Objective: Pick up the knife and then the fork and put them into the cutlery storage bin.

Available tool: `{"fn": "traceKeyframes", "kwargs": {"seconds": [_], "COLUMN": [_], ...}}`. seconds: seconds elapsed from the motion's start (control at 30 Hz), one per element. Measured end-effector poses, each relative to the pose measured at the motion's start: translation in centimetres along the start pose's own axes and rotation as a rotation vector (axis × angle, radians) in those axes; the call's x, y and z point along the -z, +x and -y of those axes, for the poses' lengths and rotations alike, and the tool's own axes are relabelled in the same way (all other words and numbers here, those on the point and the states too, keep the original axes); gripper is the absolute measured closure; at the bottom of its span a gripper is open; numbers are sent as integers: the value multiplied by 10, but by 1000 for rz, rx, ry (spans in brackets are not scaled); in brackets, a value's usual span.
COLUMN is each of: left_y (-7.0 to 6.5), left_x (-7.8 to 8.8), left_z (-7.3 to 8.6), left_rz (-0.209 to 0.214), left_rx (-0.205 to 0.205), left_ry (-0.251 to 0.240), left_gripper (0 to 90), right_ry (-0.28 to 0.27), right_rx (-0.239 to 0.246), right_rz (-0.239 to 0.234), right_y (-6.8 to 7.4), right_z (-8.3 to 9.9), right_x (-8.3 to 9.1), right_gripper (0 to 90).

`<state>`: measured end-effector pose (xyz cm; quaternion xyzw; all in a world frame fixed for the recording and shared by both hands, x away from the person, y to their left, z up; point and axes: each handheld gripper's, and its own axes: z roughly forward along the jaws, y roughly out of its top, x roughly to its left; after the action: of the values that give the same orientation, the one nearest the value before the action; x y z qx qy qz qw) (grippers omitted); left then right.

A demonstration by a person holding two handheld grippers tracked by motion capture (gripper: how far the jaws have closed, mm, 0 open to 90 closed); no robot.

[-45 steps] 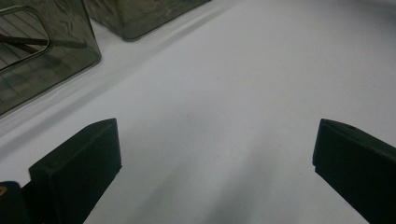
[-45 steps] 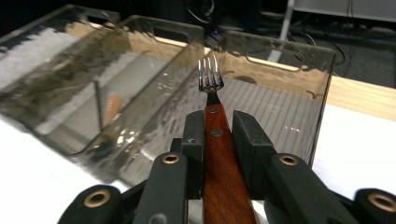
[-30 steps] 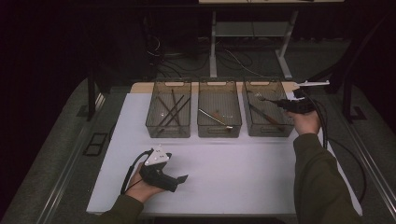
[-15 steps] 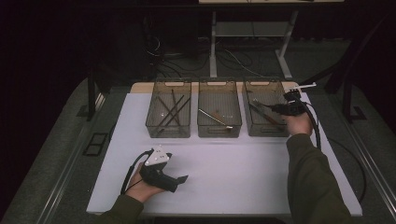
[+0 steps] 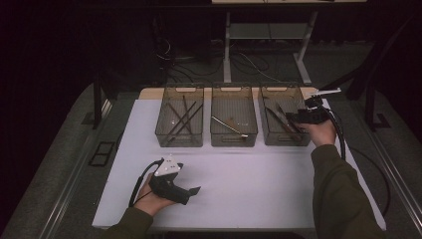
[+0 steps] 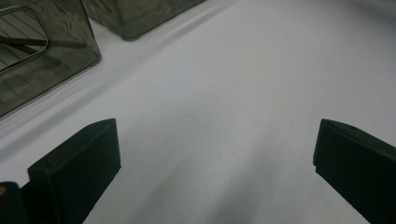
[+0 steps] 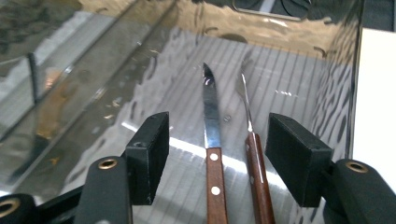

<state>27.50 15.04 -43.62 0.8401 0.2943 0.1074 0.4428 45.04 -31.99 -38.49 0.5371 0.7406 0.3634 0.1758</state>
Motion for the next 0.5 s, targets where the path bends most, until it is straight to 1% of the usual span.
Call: {"fn": "traceKeyframes", "kwargs": {"seconds": [0.13,0.17,0.2,0.3,0.33,0.4,0.43,0.5], "left_y": [0,0,1,0,0,1,1,1], "left_x": [0,0,0,0,0,0,0,0], "left_z": [0,0,-1,-1,-1,-1,-1,-1], "left_rz": [3,3,3,1,2,1,1,2], "left_rx": [6,7,1,13,11,13,13,15], "left_ry": [-9,-10,-7,-18,-19,-20,-18,-21], "left_gripper": [0,0,0,0,0,0,0,0], "right_ry": [-44,-53,-59,-73,-74,-73,-73,-89], "right_rx": [-7,-3,1,-1,11,29,34,59], "right_rz": [-44,-48,-53,-93,-109,-131,-139,-157], "right_y": [2,3,4,8,10,15,16,21], "right_z": [0,1,2,5,7,9,10,13], "right_x": [9,12,13,19,21,25,26,31], "right_gripper": [324,310,298,268,250,184,184,164]}}
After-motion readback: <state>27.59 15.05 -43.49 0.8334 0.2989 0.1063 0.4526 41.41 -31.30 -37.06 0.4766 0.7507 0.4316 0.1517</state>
